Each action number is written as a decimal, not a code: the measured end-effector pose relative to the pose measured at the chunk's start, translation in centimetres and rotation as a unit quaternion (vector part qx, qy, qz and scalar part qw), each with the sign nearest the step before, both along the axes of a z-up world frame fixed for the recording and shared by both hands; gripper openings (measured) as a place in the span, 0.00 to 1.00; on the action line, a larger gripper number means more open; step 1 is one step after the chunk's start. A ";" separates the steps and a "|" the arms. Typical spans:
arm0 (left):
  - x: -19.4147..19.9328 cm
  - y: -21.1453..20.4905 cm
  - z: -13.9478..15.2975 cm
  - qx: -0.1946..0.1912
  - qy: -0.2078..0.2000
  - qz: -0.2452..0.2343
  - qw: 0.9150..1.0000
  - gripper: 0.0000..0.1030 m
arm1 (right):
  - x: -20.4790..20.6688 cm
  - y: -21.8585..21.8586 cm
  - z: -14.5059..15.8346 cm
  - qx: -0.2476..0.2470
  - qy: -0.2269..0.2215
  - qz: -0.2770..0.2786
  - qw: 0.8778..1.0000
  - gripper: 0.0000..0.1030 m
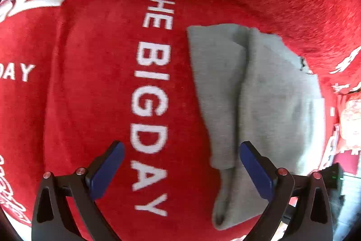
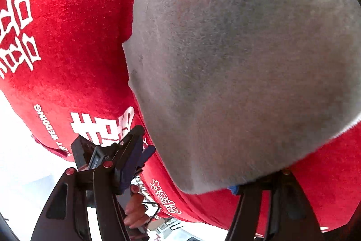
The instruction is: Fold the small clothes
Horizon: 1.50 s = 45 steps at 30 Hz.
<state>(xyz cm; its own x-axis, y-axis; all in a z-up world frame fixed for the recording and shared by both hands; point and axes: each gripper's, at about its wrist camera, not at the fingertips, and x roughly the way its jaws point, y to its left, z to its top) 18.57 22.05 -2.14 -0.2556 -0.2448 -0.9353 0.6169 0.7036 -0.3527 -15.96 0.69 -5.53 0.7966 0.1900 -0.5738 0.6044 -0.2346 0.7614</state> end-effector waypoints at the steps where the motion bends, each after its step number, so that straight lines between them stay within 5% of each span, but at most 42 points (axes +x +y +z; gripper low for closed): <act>1: -0.1 -0.7 0.2 -0.008 0.010 0.001 1.000 0.99 | 0.2 -0.1 0.0 0.002 0.005 0.000 1.000 0.06; 5: -1.0 -2.2 0.0 -0.037 0.064 -0.010 0.997 0.99 | 0.3 -0.8 1.8 -0.017 -0.032 -0.010 0.999 0.08; 9: -2.2 -4.8 -0.4 -0.085 0.150 -0.004 0.985 0.99 | 0.3 -1.8 4.5 -0.043 -0.068 -0.001 0.997 0.08; 13: -3.5 -8.5 -0.5 -0.113 0.183 -0.010 0.977 0.99 | 0.5 -2.5 5.5 -0.051 -0.076 0.020 0.996 0.08; 17: -5.9 -12.3 0.2 -0.097 0.147 -0.043 0.983 0.96 | 1.2 -2.1 4.8 -0.056 -0.060 0.064 0.995 0.08; 19: -6.9 -13.2 -0.2 -0.071 0.122 -0.057 0.988 0.58 | 1.3 -1.7 4.0 -0.049 -0.041 0.086 0.994 0.08; 20: -7.4 -13.7 -0.8 -0.047 0.108 -0.064 0.991 0.50 | 1.4 -1.5 3.5 -0.040 -0.024 0.103 0.994 0.11; 22: -8.0 -13.8 -0.8 -0.043 0.086 -0.070 0.993 0.47 | 1.2 -1.3 2.6 -0.019 0.008 0.141 0.990 0.16; 25: -8.5 -13.7 -0.3 -0.036 0.058 -0.085 0.994 0.47 | 0.3 -2.0 3.3 -0.020 0.052 0.212 0.976 0.51; 27: -8.7 -14.1 -0.6 -0.028 0.055 -0.083 0.995 0.49 | -0.5 -3.2 4.9 -0.049 0.053 0.232 0.970 0.56; 30: -9.0 -14.6 -0.4 -0.022 0.041 -0.081 0.996 0.49 | -1.7 -7.0 7.6 -0.128 0.082 0.230 0.961 0.50; 32: -9.3 -14.5 0.0 -0.017 0.015 -0.089 0.996 0.36 | -1.6 -9.0 8.0 -0.167 0.110 0.227 0.953 0.03; 33: -9.4 -14.3 0.3 -0.022 0.014 -0.093 0.995 0.26 | -1.2 -10.1 7.7 -0.182 0.129 0.228 0.948 0.03; 38: -9.9 -14.6 2.5 -0.031 -0.009 -0.082 0.996 0.24 | 1.6 -11.5 2.2 -0.179 0.173 0.280 0.927 0.00; 42: -11.0 -16.3 6.6 -0.079 -0.002 -0.078 0.994 0.24 | 1.2 -11.2 2.6 -0.190 0.146 0.279 0.930 0.00; 45: -13.0 -18.9 9.7 -0.101 -0.013 -0.103 0.989 0.24 | -0.5 -11.8 2.9 -0.159 0.112 0.261 0.945 0.01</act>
